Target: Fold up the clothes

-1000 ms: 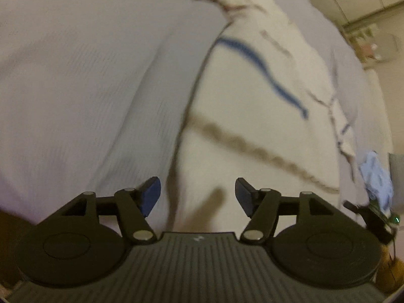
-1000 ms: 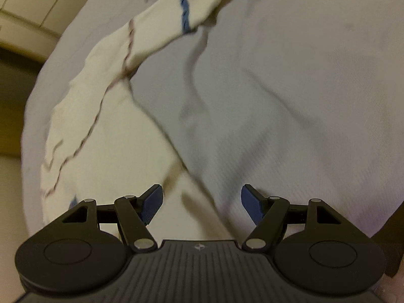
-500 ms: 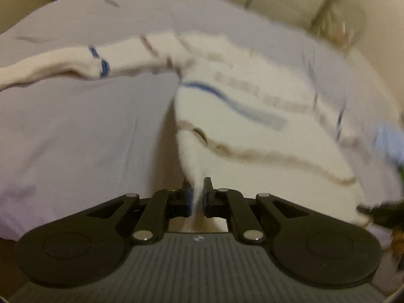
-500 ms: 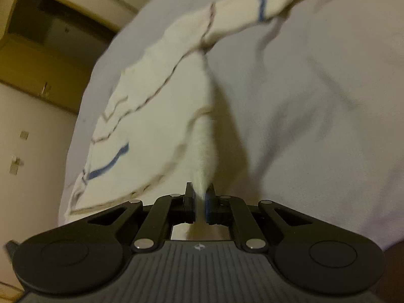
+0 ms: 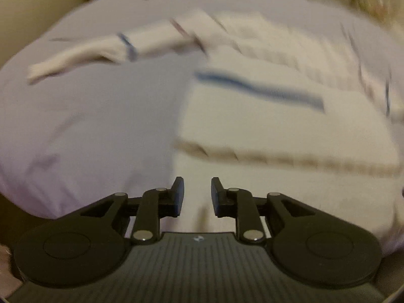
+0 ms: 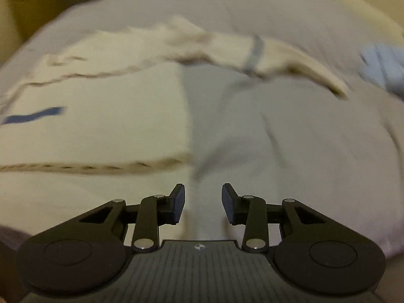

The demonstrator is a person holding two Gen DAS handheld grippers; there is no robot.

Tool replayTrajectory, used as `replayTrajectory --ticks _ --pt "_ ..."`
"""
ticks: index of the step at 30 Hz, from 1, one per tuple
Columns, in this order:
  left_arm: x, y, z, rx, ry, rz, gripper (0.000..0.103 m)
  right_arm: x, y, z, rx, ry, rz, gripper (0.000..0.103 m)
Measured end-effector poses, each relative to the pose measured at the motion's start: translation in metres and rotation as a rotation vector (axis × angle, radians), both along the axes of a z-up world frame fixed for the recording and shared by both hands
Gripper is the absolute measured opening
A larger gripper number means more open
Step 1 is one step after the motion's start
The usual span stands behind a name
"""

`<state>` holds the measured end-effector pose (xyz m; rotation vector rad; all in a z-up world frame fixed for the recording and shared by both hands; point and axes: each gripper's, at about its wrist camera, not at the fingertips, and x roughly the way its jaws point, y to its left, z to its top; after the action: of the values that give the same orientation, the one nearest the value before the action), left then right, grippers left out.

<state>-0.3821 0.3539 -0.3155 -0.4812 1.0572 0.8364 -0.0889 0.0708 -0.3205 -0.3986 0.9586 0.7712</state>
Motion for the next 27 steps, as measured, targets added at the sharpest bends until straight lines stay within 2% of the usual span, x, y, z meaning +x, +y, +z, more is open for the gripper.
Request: replayTrajectory --ticks 1,3,4,7,8,9,10,11,12,13,14,16,17,19,22,27 --pt "0.009 -0.003 -0.012 -0.021 0.049 -0.026 0.022 -0.007 0.008 -0.010 -0.029 0.006 0.048 0.034" --pt "0.020 -0.010 -0.027 -0.049 0.133 -0.053 0.019 -0.014 0.015 -0.032 -0.156 0.033 0.074 0.034" --pt "0.021 -0.015 -0.018 -0.051 0.137 -0.045 0.018 -0.017 0.016 -0.040 -0.221 0.045 0.073 0.035" --pt "0.022 -0.031 0.020 -0.053 0.121 -0.020 0.020 -0.017 0.006 -0.023 -0.251 0.115 0.033 0.036" --pt "0.023 -0.039 0.037 -0.052 0.103 -0.013 0.023 -0.019 0.004 -0.009 -0.239 0.119 0.027 0.037" --pt "0.024 -0.046 0.054 -0.050 0.085 -0.006 0.030 -0.020 0.003 0.006 -0.222 0.122 0.023 0.040" --pt "0.026 -0.053 0.070 -0.038 0.074 -0.005 0.036 -0.022 0.002 0.024 -0.191 0.121 0.024 0.050" --pt "0.027 -0.060 0.087 -0.026 0.065 -0.004 0.039 -0.024 0.002 0.044 -0.156 0.119 0.027 0.056" --pt "0.028 -0.067 0.103 -0.014 0.055 -0.004 0.042 -0.026 0.002 0.063 -0.122 0.118 0.030 0.067" --pt "0.030 -0.074 0.120 -0.001 0.045 -0.003 0.045 -0.028 0.002 0.077 -0.104 0.120 0.028 0.073" --pt "0.031 -0.081 0.136 0.011 0.035 -0.003 0.047 -0.029 0.001 0.089 -0.091 0.124 0.026 0.074" --pt "0.034 -0.095 0.169 0.036 0.016 -0.001 0.060 -0.032 0.001 0.114 -0.064 0.131 0.022 0.086" --pt "0.035 -0.098 0.178 0.045 0.018 0.000 0.061 -0.034 0.001 0.126 -0.051 0.134 0.020 0.089" --pt "0.038 -0.103 0.191 0.060 0.021 -0.001 0.062 -0.037 0.001 0.150 -0.024 0.141 0.016 0.089" --pt "0.042 -0.107 0.202 0.064 0.033 -0.006 0.065 -0.040 -0.008 0.170 -0.014 0.157 -0.015 0.090" --pt "0.046 -0.116 0.215 0.079 0.049 -0.034 0.067 -0.047 -0.023 0.185 -0.028 0.160 -0.043 0.090"
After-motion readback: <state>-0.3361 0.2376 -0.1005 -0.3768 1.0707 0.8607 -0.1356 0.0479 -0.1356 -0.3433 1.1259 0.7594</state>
